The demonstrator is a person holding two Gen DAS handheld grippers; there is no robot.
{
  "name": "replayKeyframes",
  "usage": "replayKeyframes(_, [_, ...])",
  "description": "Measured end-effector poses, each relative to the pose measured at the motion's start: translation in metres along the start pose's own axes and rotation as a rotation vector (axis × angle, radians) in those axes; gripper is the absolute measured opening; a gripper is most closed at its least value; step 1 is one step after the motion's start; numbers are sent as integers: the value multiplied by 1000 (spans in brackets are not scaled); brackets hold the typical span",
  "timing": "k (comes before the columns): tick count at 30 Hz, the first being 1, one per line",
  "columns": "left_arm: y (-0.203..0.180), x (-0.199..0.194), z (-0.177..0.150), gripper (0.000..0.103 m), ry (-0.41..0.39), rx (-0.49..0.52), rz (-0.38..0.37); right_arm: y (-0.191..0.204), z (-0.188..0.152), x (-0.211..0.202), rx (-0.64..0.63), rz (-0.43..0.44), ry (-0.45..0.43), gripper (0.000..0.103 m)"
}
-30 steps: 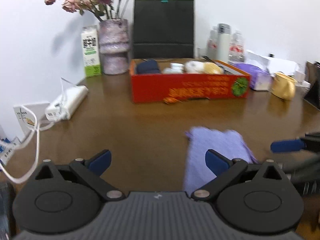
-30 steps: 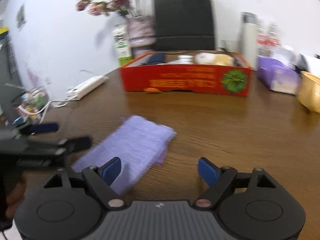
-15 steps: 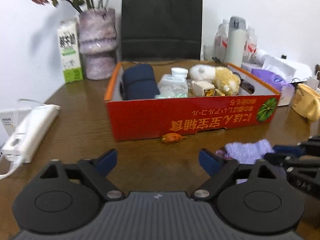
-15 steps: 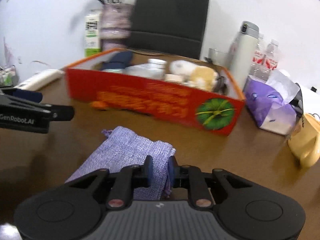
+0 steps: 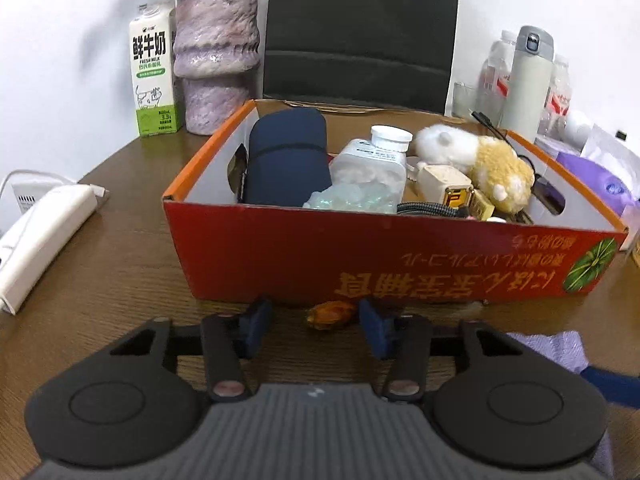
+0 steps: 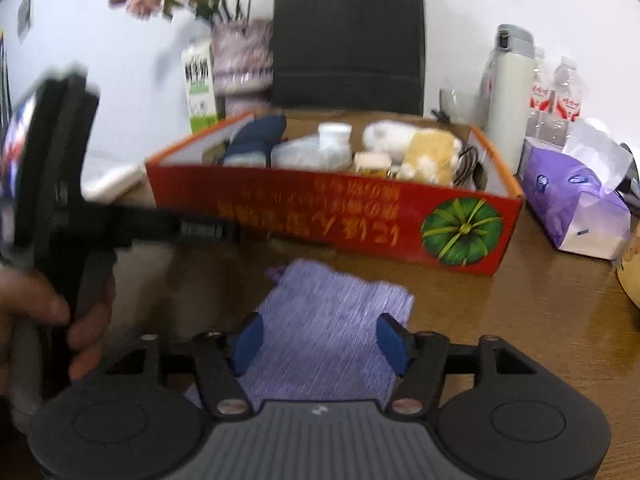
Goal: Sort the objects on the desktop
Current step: 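Grasp the lavender bag with the right tool while the left tool grasps the orange piece, then carry the lavender bag and orange piece into the box and open both tools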
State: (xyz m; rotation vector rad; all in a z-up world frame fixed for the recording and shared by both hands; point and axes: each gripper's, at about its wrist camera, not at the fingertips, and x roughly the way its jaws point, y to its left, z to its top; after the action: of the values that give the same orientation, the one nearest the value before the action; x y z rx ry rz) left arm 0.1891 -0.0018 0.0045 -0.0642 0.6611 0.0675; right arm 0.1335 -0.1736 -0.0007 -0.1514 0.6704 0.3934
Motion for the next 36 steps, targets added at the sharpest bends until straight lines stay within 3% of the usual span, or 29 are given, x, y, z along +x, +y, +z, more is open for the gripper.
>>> replayKeyframes(1, [0, -1, -1, 30, -4, 0, -5, 2, -1, 0, -10, -8, -4, 65])
replayKeyframes(6, [-3, -11, -6, 21, -4, 34, -28, -3, -3, 0, 6, 12, 0, 64])
replayKeyframes(8, [-2, -21, -10, 19, 4, 28, -52, -1, -3, -1, -3, 29, 0, 51])
replayKeyframes(13, [1, -49, -31, 18, -1, 28, -43, 1, -2, -3, -2, 41, 23, 43])
replayKeyframes(15, [6, -63, -39, 18, 1, 5, -47, 1, -2, -4, 1, 38, 22, 35])
replayKeyframes(16, [8, -71, -43, 18, -6, -3, -51, 1, -1, -4, 0, 38, 22, 17])
replayKeyframes(17, [10, -81, -48, 18, -16, -9, -52, 0, -2, -5, 4, 42, 23, 6])
replayKeyframes(22, [22, -124, -72, 18, -42, -6, -60, 14, -18, -24, -4, 40, 5, 4])
replayKeyframes(27, [31, -157, -99, 18, -43, -4, -71, 42, -47, -71, -20, 69, 3, 2])
replayKeyframes(36, [37, -206, -116, 18, -98, 10, -119, 46, -65, -157, 19, -16, -100, 2])
